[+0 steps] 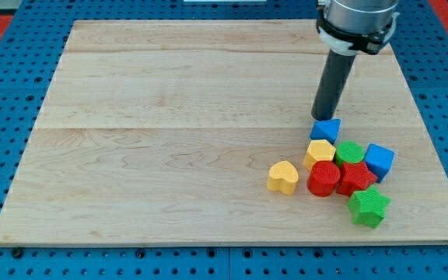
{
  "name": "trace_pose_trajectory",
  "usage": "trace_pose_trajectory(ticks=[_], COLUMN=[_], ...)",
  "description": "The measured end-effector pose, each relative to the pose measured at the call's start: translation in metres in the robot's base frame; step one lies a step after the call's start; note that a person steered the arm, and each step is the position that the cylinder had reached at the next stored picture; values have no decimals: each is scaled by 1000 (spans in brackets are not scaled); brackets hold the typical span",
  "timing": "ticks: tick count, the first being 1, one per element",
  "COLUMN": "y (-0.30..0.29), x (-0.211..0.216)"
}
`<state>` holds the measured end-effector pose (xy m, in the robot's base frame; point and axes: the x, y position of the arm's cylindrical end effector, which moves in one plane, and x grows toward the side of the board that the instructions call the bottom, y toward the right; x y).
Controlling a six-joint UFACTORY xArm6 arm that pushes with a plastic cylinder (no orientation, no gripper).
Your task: Place the blue triangle in between the yellow hexagon and green circle
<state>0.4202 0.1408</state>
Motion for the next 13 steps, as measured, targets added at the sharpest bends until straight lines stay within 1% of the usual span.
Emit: trace_pose_trajectory(ticks=[1,2,5,8,9,10,12,13], y=[0,1,1,1,-30,-78,-123,-106], x=[1,21,1,-28,-22,25,94,106])
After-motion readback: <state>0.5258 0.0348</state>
